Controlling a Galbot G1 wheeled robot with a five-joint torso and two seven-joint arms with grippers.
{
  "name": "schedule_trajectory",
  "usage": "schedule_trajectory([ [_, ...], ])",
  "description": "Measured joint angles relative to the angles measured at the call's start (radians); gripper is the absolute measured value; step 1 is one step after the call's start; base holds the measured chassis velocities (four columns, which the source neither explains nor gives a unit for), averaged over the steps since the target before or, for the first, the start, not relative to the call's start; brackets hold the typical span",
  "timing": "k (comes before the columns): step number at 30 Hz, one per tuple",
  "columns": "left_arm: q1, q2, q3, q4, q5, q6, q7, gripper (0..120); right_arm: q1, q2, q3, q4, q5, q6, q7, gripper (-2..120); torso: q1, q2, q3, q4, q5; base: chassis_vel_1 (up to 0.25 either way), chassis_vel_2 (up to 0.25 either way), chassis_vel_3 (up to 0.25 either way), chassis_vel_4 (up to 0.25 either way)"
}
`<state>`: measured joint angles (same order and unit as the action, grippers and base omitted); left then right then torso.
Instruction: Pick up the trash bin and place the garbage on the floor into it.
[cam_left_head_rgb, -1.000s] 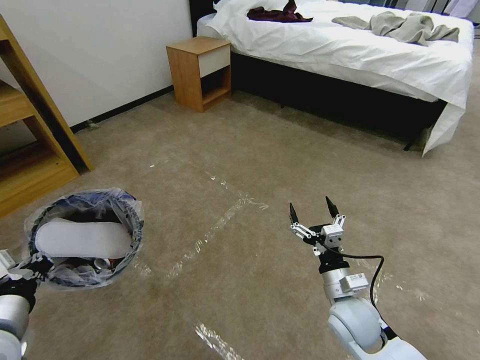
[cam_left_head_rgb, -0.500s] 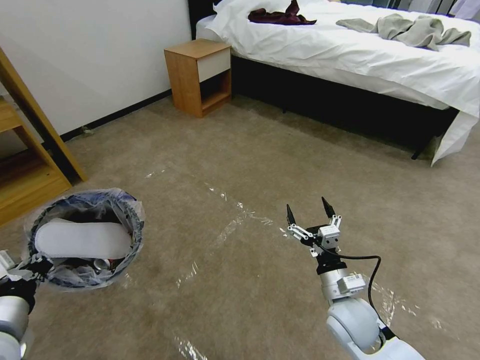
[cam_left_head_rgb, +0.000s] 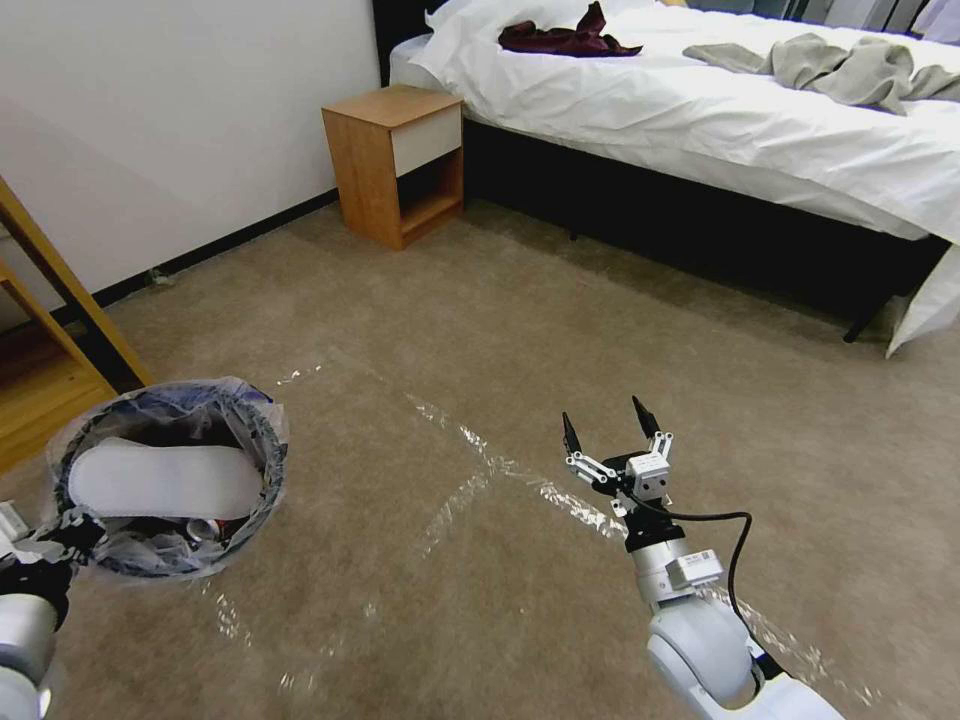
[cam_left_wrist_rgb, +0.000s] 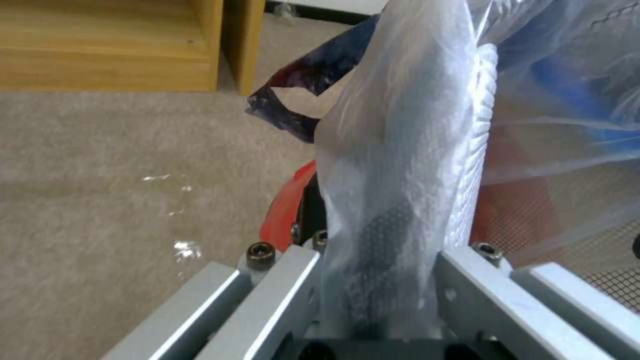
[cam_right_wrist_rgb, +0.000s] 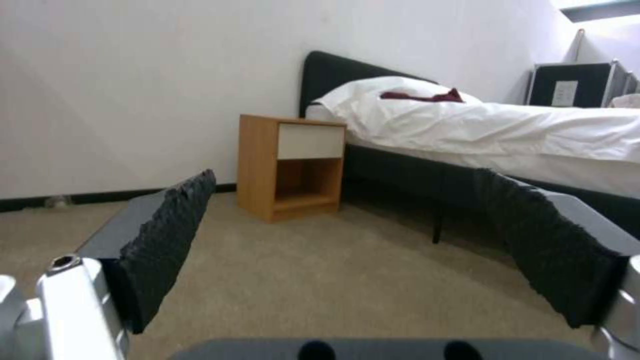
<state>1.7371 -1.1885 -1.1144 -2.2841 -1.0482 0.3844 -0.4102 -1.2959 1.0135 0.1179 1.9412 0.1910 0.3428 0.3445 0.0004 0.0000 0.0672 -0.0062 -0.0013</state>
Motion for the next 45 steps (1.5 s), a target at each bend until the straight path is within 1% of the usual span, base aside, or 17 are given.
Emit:
schedule_trajectory([
  [37, -0.004, -0.007, 0.005, 0.008, 0.009, -0.002, -0.001, 0, 0.019, 0.007, -0.015, -0.024, -0.004, 0.027, -0.012, 99, 0.000, 0.000, 0.000, 0.0000, 0.0000, -0.151, 0.149, 0.149, -0.151],
  [45, -0.003, -0.006, 0.006, 0.007, 0.010, -0.002, -0.001, 0, 0.022, 0.006, -0.017, -0.026, -0.003, 0.042, -0.024, 100, 0.000, 0.000, 0.000, 0.0000, 0.0000, -0.118, 0.112, 0.125, -0.116],
])
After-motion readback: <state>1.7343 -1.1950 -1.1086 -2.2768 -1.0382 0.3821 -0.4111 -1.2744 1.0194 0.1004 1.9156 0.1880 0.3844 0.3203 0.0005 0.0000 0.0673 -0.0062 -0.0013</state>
